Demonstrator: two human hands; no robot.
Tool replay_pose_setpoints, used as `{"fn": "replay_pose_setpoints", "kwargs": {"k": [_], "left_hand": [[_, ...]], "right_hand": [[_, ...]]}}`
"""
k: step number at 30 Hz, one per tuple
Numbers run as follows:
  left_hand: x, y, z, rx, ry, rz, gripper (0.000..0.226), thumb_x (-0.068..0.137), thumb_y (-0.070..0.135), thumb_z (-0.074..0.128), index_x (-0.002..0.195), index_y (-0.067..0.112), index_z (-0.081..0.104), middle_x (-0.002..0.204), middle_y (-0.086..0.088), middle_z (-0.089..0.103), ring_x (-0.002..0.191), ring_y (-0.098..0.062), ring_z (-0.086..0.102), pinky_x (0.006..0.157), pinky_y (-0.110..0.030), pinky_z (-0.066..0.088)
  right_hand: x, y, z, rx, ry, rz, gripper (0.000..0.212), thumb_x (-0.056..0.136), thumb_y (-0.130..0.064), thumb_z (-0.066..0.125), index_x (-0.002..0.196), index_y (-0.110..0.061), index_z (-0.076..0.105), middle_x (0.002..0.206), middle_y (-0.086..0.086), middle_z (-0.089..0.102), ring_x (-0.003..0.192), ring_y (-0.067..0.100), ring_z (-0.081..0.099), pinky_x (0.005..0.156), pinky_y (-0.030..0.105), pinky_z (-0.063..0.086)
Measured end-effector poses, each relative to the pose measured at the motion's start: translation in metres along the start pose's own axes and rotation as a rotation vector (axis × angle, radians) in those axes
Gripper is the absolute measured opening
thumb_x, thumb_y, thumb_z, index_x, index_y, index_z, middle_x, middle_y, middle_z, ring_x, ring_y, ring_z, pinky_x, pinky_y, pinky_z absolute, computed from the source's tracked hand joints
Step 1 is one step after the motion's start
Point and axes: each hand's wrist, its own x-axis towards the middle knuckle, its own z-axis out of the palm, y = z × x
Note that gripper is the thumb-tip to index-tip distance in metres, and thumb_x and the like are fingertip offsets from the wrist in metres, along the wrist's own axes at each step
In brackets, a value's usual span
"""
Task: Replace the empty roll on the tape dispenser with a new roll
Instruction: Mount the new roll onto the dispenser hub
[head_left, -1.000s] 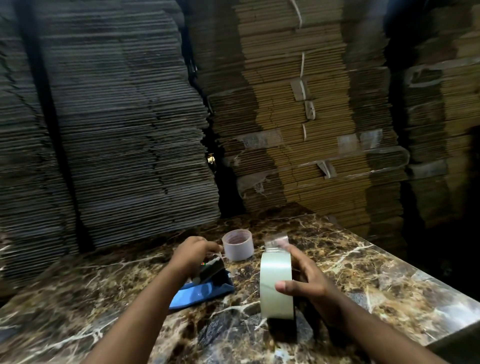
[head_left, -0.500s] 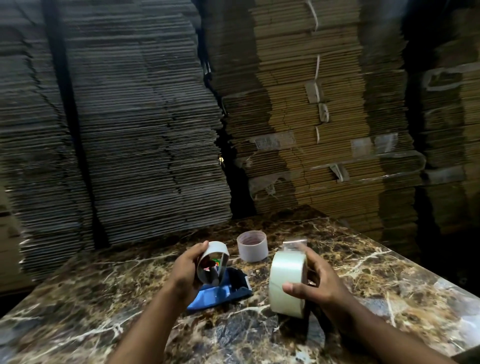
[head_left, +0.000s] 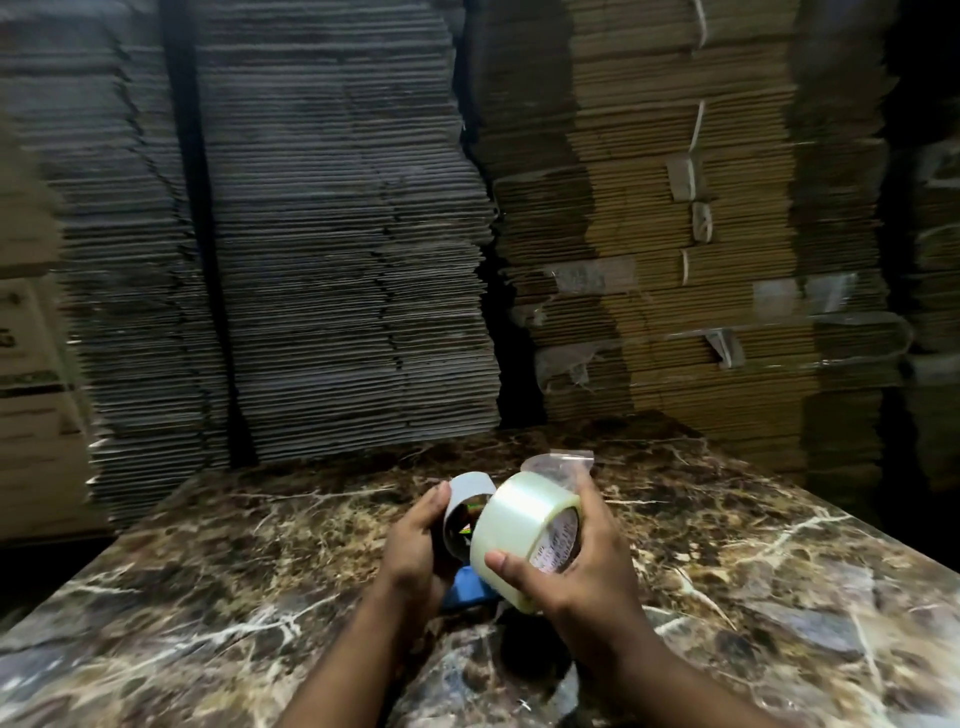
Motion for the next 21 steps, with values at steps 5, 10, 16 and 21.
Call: {"fn": "replay_pose_setpoints", "kwargs": {"k": [5,10,16,21], "left_hand": [[0.003,0.000,-0.005,-0.034,0.008,-0.023,0.042,0.098,0.025,0.039,0.117,-0.004,0.063,0.097,-0.025,0.073,0.081,-0.035,0.072,0.075,-0.044,0.059],[0.004,0.001,-0.006,-0.087,-0.010,-0.037,0.040,0.099,0.021,0.038,0.093,0.000,0.072,0.091,-0.026,0.073,0.083,-0.039,0.069,0.092,-0.053,0.048],[0.000,0.007,-0.008,-0.126,-0.011,-0.107,0.040,0.099,0.024,0.038,0.112,-0.001,0.066,0.105,-0.027,0.068,0.083,-0.038,0.069,0.072,-0.047,0.059],[-0.004,0.010,-0.011,-0.083,0.012,-0.149,0.040,0.097,0.030,0.042,0.097,0.003,0.072,0.096,-0.028,0.069,0.083,-0.041,0.065,0.084,-0.049,0.051]], "right_hand": [[-0.004,-0.010,0.023,-0.098,0.102,-0.009,0.135,0.043,-0.064,0.081,0.156,-0.027,0.017,0.149,-0.001,0.039,0.134,0.014,0.040,0.107,0.027,0.040],[-0.009,-0.018,0.035,-0.156,0.143,-0.023,0.132,0.054,-0.050,0.090,0.157,-0.024,0.011,0.152,-0.002,0.032,0.123,0.001,0.031,0.098,0.015,0.030],[-0.018,-0.024,0.045,-0.180,0.160,0.009,0.133,0.056,-0.048,0.089,0.157,-0.026,0.005,0.151,-0.001,0.029,0.115,-0.001,0.026,0.095,0.015,0.030],[-0.025,-0.025,0.053,-0.194,0.155,0.001,0.137,0.055,-0.051,0.088,0.157,-0.027,0.001,0.152,-0.003,0.026,0.127,0.007,0.033,0.096,0.015,0.027]]}}
